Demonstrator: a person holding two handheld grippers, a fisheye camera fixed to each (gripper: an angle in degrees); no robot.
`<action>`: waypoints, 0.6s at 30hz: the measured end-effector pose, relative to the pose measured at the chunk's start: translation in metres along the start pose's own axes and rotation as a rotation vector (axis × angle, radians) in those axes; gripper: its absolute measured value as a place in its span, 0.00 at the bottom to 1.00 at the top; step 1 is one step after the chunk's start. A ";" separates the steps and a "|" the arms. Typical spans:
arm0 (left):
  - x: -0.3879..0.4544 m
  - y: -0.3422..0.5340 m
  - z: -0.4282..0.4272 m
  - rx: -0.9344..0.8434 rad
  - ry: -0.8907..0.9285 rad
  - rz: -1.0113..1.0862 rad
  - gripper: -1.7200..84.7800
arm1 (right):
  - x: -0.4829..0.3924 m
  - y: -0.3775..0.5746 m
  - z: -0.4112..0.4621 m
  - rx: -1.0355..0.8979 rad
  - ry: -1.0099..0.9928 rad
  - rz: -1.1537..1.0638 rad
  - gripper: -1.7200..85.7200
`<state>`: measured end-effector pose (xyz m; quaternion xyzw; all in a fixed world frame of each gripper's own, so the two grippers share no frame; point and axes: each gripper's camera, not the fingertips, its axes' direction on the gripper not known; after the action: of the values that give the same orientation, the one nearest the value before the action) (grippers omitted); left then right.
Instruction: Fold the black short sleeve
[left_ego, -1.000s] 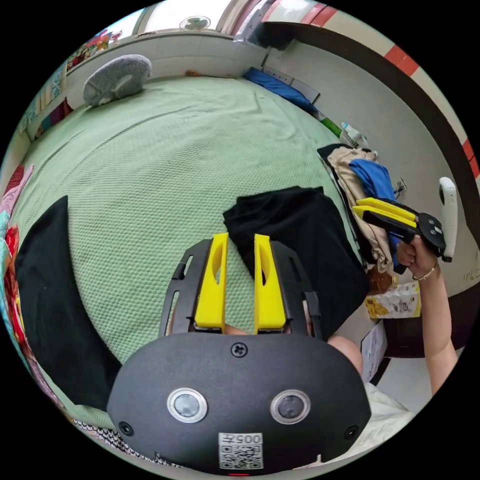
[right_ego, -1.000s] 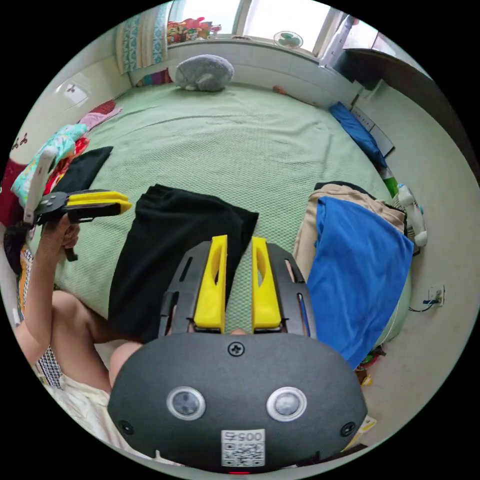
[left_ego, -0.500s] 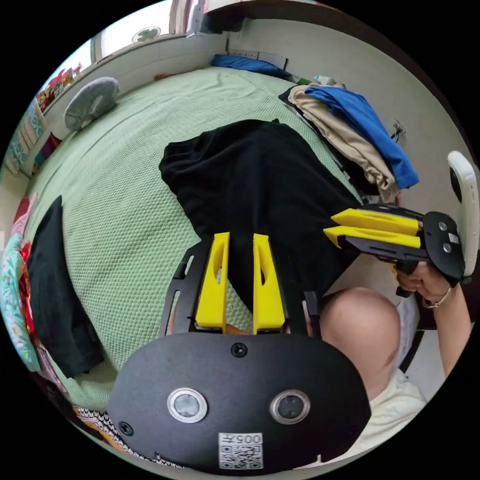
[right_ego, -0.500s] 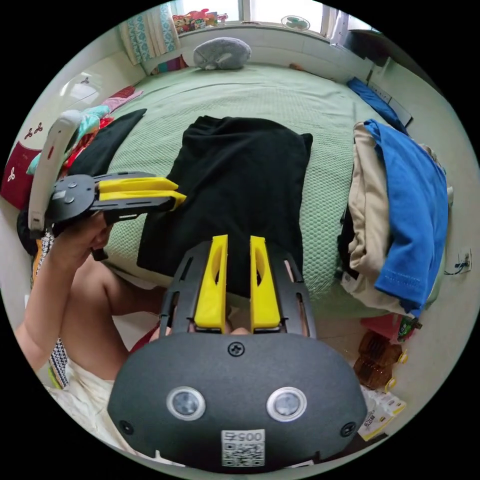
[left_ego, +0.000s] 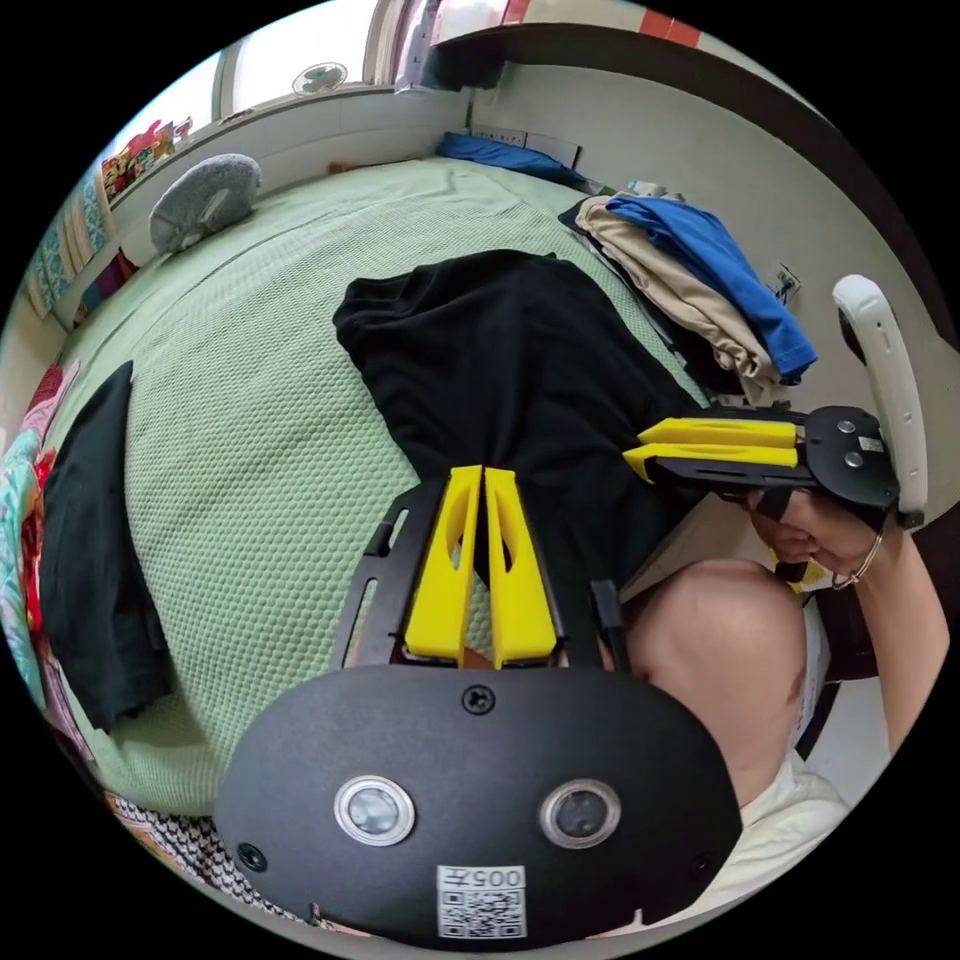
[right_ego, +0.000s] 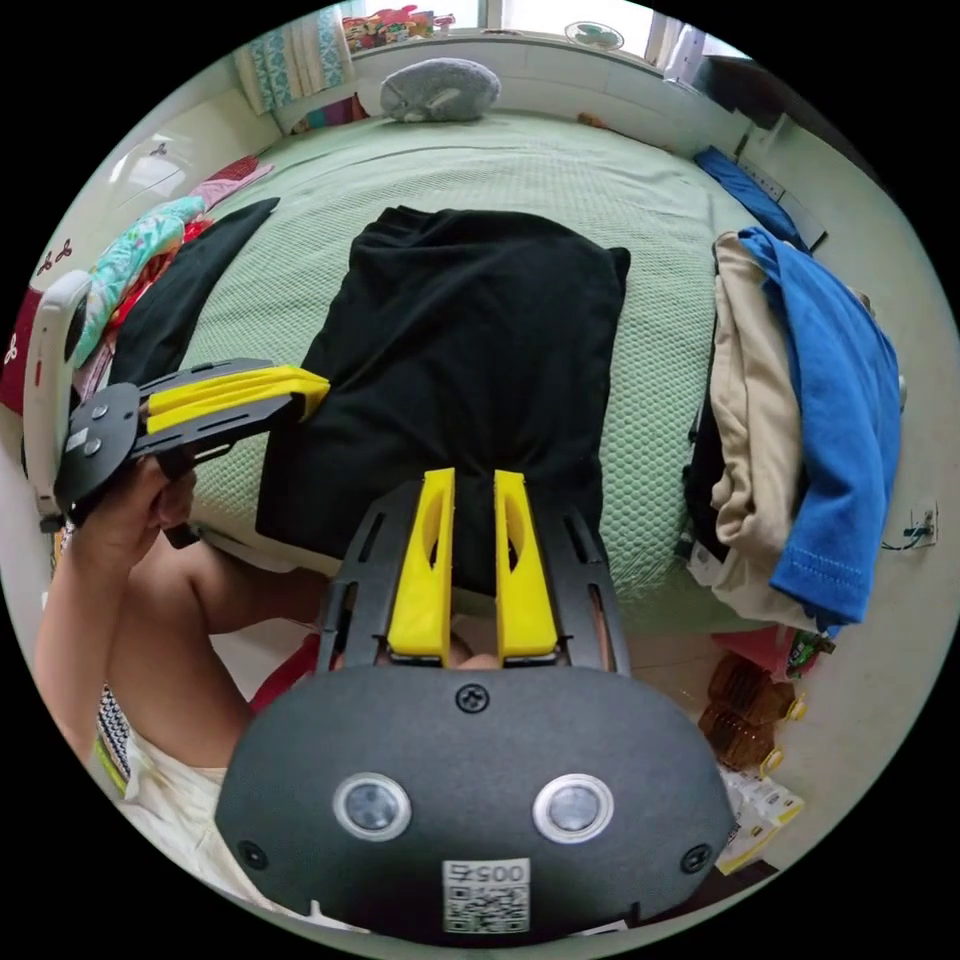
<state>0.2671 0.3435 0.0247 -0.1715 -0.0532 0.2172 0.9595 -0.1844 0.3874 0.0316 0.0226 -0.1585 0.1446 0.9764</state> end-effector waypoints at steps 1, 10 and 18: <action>0.001 0.006 -0.004 -0.005 0.007 -0.007 0.04 | -0.001 0.000 0.002 0.002 0.003 -0.002 0.05; -0.009 0.046 -0.040 0.081 0.109 -0.070 0.07 | -0.008 -0.001 0.014 0.008 0.008 0.011 0.05; -0.008 0.066 -0.052 0.052 0.143 -0.079 0.15 | -0.022 -0.004 0.025 -0.008 0.053 0.016 0.07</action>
<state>0.2432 0.3799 -0.0471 -0.1593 0.0146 0.1678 0.9728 -0.2110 0.3753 0.0482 0.0135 -0.1334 0.1524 0.9792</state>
